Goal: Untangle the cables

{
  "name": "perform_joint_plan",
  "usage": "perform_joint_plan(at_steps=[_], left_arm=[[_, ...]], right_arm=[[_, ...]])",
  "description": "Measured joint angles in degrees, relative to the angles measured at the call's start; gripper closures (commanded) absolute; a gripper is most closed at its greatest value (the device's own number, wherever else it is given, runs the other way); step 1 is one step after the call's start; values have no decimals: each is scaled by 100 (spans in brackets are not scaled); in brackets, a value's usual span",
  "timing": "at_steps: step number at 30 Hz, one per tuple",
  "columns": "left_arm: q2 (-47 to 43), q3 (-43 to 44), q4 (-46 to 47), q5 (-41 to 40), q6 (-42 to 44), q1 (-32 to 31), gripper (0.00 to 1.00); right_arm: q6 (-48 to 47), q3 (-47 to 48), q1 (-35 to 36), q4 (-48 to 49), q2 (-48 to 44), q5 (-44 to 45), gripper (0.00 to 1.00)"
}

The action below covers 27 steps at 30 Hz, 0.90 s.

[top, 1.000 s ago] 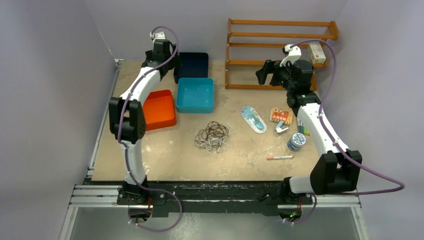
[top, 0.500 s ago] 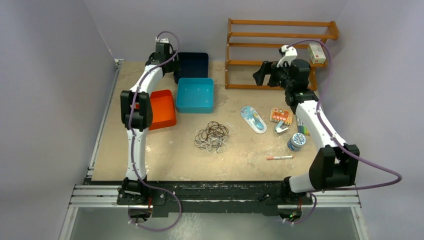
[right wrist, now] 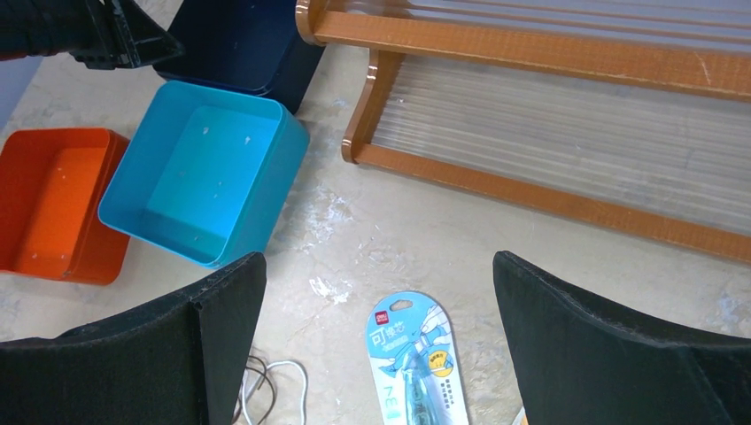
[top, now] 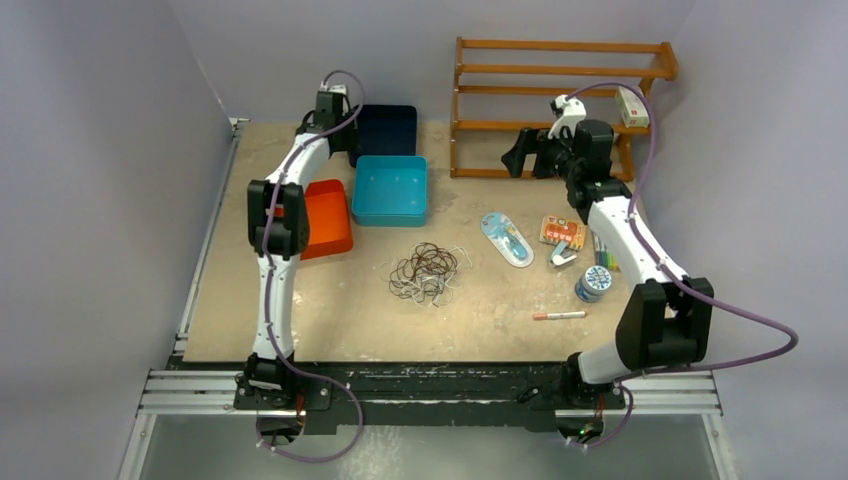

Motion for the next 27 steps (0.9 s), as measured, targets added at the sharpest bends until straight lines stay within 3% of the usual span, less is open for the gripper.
perform_joint_plan(at_steps=[19, 27], left_arm=[[52, -17, 63, 304, 374, -203, 99], [-337, -664, 223, 337, 647, -280, 100]], right_arm=[[-291, 437, 833, -306, 1126, 101, 1], [-295, 839, 1375, -280, 1969, 129, 1]])
